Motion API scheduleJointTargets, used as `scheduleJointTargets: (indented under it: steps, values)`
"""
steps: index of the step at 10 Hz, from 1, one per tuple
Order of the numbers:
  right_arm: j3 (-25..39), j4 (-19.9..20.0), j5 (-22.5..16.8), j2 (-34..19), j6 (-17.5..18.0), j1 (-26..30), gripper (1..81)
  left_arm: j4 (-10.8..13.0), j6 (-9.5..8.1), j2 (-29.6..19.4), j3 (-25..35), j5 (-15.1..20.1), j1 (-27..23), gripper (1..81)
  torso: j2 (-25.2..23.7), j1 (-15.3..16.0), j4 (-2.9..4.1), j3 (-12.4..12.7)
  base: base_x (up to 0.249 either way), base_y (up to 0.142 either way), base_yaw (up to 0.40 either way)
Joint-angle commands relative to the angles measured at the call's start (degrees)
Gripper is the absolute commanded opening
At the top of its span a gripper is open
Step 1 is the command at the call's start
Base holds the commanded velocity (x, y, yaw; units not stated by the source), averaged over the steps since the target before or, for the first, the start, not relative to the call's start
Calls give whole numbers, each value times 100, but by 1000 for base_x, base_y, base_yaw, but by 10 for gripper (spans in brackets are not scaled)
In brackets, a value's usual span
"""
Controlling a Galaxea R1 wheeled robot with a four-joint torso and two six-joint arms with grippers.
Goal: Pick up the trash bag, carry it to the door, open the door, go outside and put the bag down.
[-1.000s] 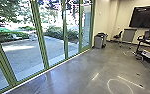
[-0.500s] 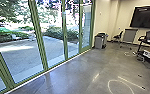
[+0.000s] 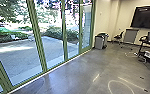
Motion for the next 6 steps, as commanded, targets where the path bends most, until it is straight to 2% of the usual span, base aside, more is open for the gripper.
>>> scheduleJointTargets:
  steps: [1,6]
  values:
    - [44,-58,-300,32,-9,236,811,44,23,36,25,385,-258,10,0,0,0,0,145,-66,0]
    - [36,-58,-300,32,-9,236,811,44,23,36,25,385,-267,10,0,0,0,0,151,-68,0]
